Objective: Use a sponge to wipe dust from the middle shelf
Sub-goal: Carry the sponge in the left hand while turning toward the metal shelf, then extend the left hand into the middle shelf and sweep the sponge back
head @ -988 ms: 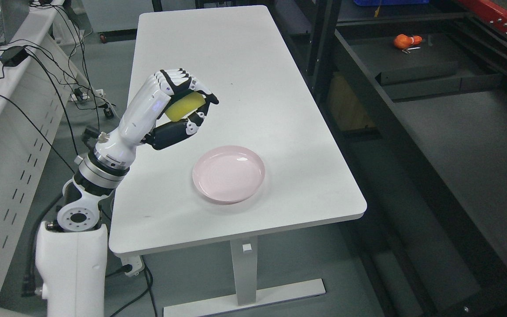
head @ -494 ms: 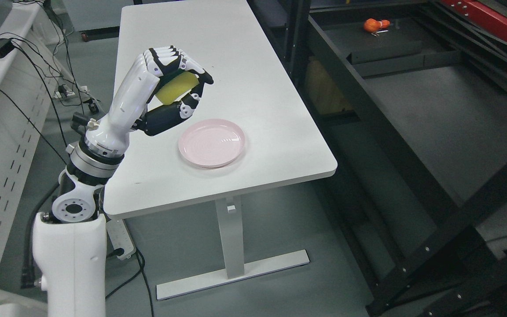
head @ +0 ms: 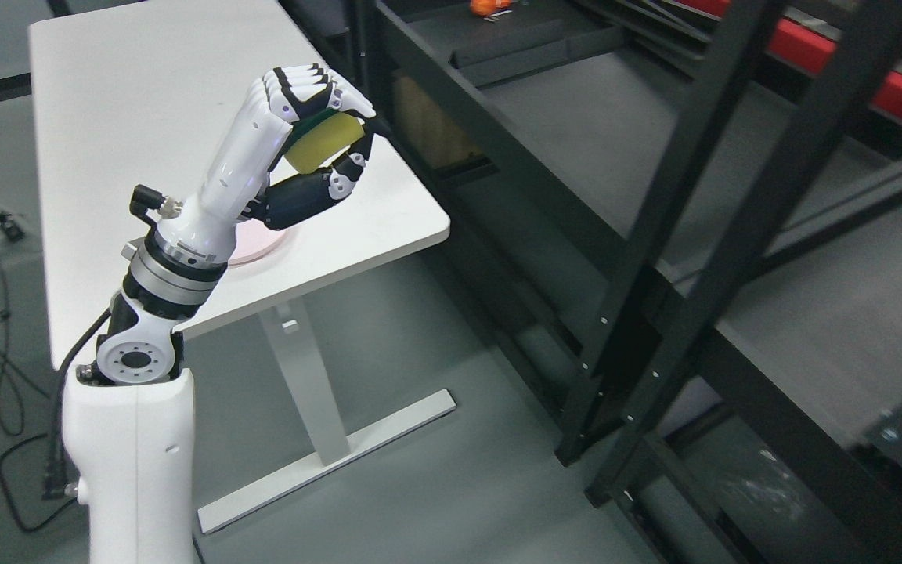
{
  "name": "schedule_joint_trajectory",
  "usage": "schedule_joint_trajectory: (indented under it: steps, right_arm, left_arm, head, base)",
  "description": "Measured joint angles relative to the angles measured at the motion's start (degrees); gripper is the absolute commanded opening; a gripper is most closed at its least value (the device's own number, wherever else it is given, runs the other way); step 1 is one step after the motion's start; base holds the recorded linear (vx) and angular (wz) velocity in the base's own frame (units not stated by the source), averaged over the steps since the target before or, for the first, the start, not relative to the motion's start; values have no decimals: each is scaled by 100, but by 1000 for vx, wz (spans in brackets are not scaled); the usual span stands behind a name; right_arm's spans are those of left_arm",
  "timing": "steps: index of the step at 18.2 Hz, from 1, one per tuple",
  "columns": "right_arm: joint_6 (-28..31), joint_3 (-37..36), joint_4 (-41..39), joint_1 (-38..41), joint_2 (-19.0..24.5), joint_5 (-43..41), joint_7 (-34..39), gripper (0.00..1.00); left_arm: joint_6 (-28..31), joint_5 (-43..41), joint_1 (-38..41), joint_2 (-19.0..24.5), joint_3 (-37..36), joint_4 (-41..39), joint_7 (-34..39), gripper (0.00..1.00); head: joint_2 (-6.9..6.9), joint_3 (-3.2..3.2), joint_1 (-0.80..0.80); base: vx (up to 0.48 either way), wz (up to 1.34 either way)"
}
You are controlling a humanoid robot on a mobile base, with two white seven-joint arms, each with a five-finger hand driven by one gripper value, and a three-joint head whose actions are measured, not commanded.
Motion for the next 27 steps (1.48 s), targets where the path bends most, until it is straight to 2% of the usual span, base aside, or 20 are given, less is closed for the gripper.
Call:
schedule_joint_trajectory:
  steps: [5, 12, 18, 27]
  right_arm:
    - [0, 0, 0, 0, 0, 0, -2, 100]
    - [0, 0, 0, 2, 0, 0, -25, 100]
    - [0, 0, 0, 0, 0, 0, -1, 100]
    - [0, 0, 0, -1, 0, 0, 7, 100]
  left_arm:
    - [-1, -10, -235, -7, -438, 16, -8, 1]
    - [26, -17, -1014, -11, -1402, 69, 23, 1]
    - [173, -16, -2129, -13, -2281, 267, 147, 1]
    - [514, -221, -4048, -16, -3926, 906, 920, 1]
  head:
    - [0, 0, 0]
    - [-1, 0, 0]
    - [-2, 0, 0]
    - [-3, 0, 0]
  base:
    - [-210, -876]
    - [-116, -893]
    - [-17, -606]
    - [45, -262]
